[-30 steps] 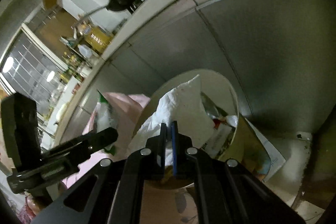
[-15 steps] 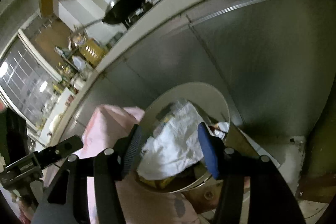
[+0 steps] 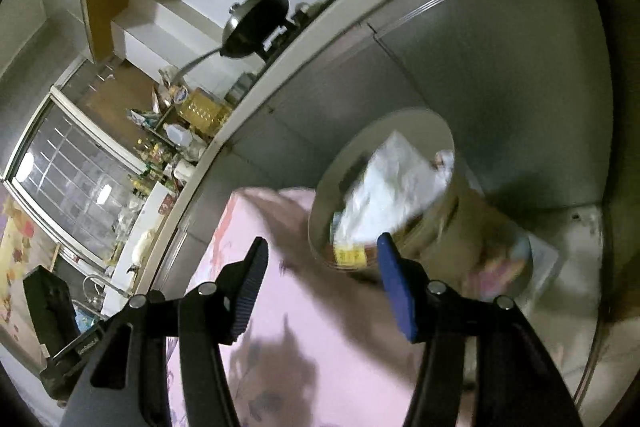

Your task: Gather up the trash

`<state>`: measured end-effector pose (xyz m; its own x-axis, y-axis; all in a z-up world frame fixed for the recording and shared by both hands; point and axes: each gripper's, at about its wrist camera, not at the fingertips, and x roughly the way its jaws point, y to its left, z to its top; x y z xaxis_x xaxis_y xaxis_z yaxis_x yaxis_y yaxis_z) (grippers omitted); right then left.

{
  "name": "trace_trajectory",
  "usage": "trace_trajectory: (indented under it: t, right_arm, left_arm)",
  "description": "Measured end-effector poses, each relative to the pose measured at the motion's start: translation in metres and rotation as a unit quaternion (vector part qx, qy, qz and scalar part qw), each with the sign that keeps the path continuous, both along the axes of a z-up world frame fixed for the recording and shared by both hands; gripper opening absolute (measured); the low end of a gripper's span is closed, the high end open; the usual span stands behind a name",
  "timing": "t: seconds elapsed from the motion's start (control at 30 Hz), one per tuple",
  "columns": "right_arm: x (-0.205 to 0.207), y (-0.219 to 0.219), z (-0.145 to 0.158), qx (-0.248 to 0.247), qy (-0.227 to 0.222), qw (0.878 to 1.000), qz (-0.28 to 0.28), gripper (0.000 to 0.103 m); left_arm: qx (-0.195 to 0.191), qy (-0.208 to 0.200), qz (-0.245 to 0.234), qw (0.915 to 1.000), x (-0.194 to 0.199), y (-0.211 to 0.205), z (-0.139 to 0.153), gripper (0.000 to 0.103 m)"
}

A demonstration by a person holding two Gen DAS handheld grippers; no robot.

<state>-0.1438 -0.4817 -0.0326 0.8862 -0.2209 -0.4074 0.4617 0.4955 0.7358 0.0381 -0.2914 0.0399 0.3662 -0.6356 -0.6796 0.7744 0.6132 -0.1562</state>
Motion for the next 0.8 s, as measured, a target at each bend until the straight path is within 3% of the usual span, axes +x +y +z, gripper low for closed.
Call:
trace_trajectory:
  t: [0.1, 0.47, 0.8]
  right_arm:
    - [-0.007, 0.024, 0.0, -0.001, 0.014, 1.0, 0.007, 0.055]
    - [0.002, 0.086, 0.035, -0.03, 0.02, 0.998, 0.042, 0.056]
    - [0.03, 0.151, 0.056, -0.079, 0.05, 0.992, 0.082, 0.07]
  left_arm:
    - [0.006, -0.023, 0.016, 0.9996, -0.01, 0.023, 0.0, 0.077]
    - [0.005, -0.067, 0.084, 0.9942, -0.024, 0.102, 0.009, 0.083]
    - [-0.005, -0.079, 0.145, 0.9862, -0.026, 0.176, 0.008, 0.094]
